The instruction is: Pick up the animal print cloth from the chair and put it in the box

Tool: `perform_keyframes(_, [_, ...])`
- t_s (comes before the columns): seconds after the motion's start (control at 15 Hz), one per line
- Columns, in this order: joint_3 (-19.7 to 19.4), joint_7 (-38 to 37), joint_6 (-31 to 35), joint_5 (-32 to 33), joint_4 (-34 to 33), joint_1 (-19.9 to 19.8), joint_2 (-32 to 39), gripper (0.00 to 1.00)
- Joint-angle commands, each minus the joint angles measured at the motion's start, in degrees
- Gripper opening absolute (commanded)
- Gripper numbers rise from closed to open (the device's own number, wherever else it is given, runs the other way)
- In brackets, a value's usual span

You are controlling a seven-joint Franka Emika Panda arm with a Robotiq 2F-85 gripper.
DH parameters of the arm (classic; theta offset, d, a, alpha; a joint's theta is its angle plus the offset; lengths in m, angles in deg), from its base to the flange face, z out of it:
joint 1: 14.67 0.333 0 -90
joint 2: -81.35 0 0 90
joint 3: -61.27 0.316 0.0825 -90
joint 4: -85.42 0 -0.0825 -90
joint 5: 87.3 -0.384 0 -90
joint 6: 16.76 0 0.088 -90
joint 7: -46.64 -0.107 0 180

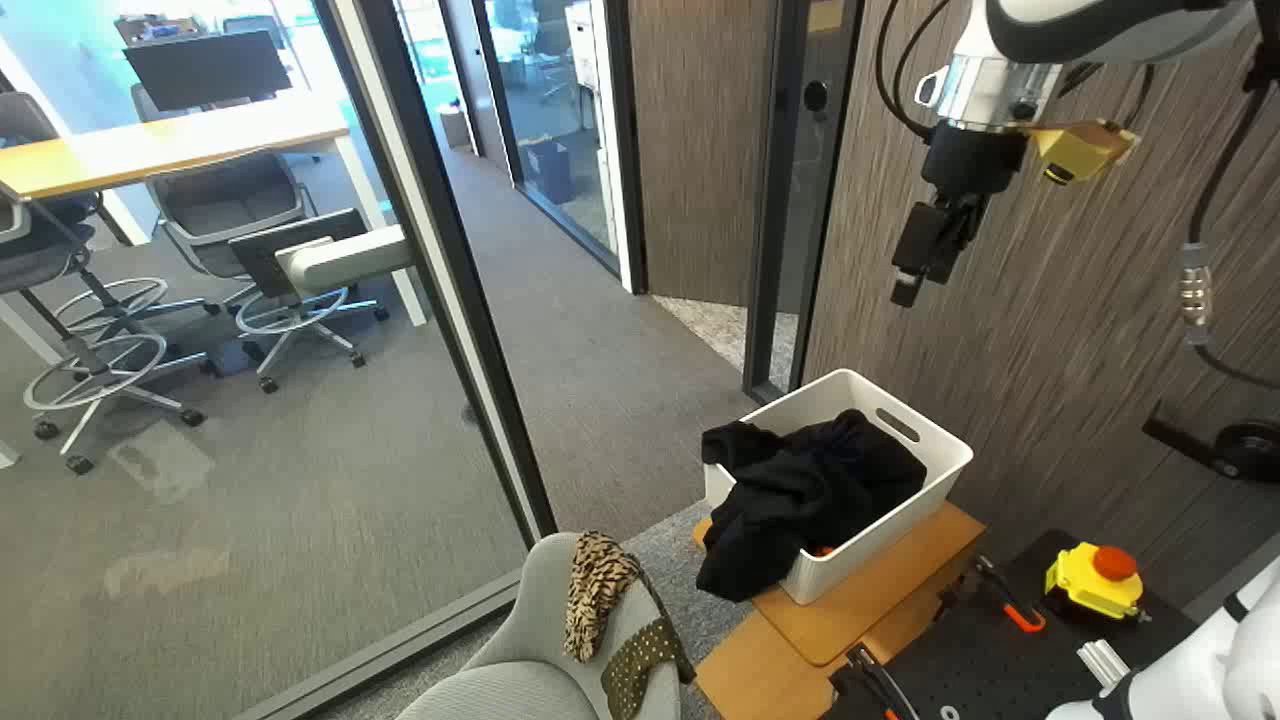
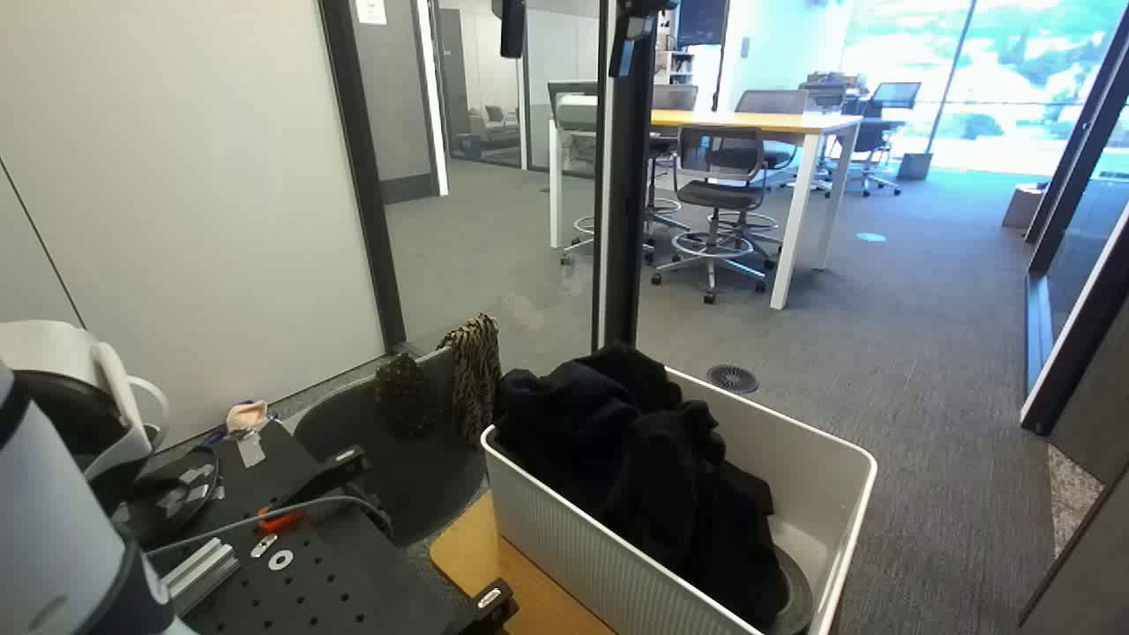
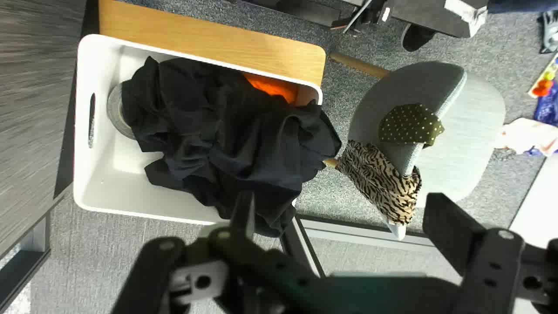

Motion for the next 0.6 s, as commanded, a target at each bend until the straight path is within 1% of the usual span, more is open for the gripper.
perform_keyframes(0.0, [0.7, 0.3, -0.2, -0.4, -0.4, -0.9, 0.1, 1.00])
perform_keyframes(0.53, [0.8, 0.6, 0.5, -0.5, -0.5, -0.6, 0.1, 1.00])
